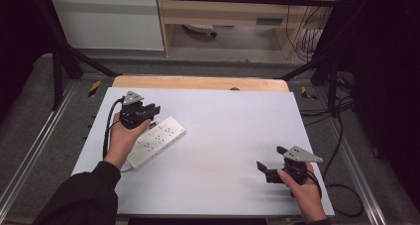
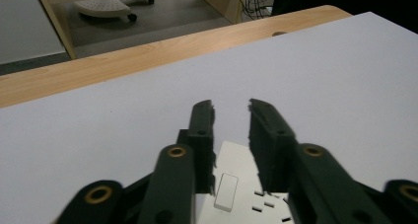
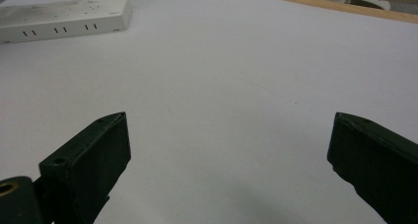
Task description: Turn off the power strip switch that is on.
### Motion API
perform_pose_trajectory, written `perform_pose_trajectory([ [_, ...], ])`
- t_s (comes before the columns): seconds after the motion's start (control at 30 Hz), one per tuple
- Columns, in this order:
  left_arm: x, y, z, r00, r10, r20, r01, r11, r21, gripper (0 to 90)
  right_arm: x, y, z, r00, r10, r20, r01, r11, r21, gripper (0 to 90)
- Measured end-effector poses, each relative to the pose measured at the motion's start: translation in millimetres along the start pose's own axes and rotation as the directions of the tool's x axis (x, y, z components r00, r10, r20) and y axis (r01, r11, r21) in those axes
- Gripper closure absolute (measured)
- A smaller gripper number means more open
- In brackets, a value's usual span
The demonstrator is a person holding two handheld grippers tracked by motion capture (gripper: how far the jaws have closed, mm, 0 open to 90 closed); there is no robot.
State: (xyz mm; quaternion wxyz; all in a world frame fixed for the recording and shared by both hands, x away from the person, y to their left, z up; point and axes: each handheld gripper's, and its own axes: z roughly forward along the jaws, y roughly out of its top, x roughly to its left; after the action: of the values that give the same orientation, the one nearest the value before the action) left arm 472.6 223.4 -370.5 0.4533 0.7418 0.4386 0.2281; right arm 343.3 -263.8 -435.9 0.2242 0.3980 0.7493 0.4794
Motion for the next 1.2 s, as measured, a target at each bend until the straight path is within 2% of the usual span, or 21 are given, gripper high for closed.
perform_pose_trajectory([
  [0.13,1.0,-3.3,2.2,0.9999,-0.01,0.014,0.01,0.9999,0.006,79.0,0.2,0.0,0.1,1.0,0.0,0.0,0.0,1.0,0.001,3.3],
  [0.43,0.0,-5.7,6.9,0.9997,0.013,0.022,-0.014,0.9995,0.028,86.6,0.6,0.0,0.2,1.0,-0.001,-0.004,0.001,1.0,0.002,3.3],
  [0.53,0.8,-8.0,8.4,0.9997,0.008,0.024,-0.009,0.9996,0.028,88.2,0.6,-0.1,0.3,1.0,0.001,-0.004,-0.001,1.0,0.0,3.3],
  [0.7,3.1,-14.3,10.5,0.9999,0.001,0.016,-0.002,0.9994,0.036,89.8,0.6,-0.2,0.4,1.0,0.0,-0.006,0.001,1.0,0.003,3.3],
  [0.9,5.7,-22.4,15.0,0.9999,-0.003,0.01,0.002,0.9977,0.068,89.9,0.9,-0.1,0.7,1.0,0.003,-0.005,-0.002,1.0,0.004,3.3],
  [1.2,7.8,-28.2,16.1,0.9999,-0.009,0.01,0.008,0.9957,0.092,90.0,0.9,0.0,0.2,1.0,-0.002,-0.007,0.002,1.0,0.002,3.3],
])
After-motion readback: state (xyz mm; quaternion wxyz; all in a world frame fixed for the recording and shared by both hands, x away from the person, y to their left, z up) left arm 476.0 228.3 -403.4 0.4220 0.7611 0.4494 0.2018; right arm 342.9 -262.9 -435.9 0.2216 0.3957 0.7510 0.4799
